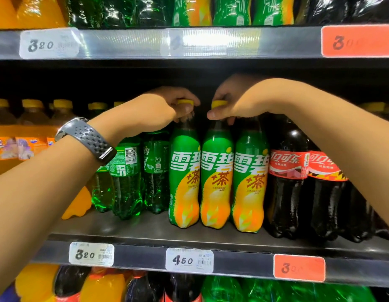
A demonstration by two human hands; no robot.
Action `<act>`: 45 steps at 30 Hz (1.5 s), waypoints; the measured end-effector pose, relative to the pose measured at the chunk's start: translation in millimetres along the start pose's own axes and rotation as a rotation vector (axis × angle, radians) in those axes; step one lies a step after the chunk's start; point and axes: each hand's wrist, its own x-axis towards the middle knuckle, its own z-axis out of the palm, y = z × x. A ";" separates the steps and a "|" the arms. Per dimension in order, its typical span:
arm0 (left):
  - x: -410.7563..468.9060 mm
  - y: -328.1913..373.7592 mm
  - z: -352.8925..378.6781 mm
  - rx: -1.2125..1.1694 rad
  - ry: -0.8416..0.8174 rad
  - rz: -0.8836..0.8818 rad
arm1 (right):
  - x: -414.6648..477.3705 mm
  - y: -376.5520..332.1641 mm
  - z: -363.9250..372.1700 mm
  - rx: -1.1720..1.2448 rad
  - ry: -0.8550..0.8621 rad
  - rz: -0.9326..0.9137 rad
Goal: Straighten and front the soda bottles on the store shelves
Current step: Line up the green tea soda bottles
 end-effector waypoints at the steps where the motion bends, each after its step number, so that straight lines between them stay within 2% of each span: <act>1: -0.5 0.7 -0.9 -0.029 -0.011 -0.011 | -0.4 0.5 0.7 0.004 0.009 -0.006; 7: -4.1 6.3 -1.7 -0.130 0.005 -0.048 | -3.8 0.1 1.2 0.017 0.044 -0.025; 18: -8.6 8.8 -0.9 -0.174 0.031 -0.067 | -7.9 -3.2 -2.6 -0.019 -0.013 -0.024; 22: -8.2 6.7 -0.4 -0.141 0.034 -0.087 | -14.6 -0.1 -12.9 -0.050 0.048 0.008; 28: -8.5 6.7 -4.3 -0.094 0.086 -0.112 | -32.6 20.3 -33.2 -0.337 -0.053 0.127; 32: -8.2 11.0 -2.4 -0.140 0.099 -0.107 | -36.6 24.6 -28.3 -0.266 -0.047 0.114; 36: -9.6 11.4 -1.9 -0.075 0.094 -0.116 | -36.9 25.9 -25.7 -0.261 -0.034 0.126; 38: -12.5 11.2 -3.9 -0.038 0.109 -0.111 | -36.9 23.4 -24.7 -0.270 -0.004 0.170; 40: -17.1 11.2 -9.4 -0.021 0.183 -0.086 | -36.7 15.1 -21.7 -0.228 0.096 0.190; 43: -28.7 10.3 -22.2 0.134 0.289 -0.030 | -33.0 -13.3 -10.5 -0.132 0.251 0.106; 45: -38.5 7.6 -31.2 0.294 0.303 0.004 | -24.3 -38.9 0.1 -0.108 0.272 0.021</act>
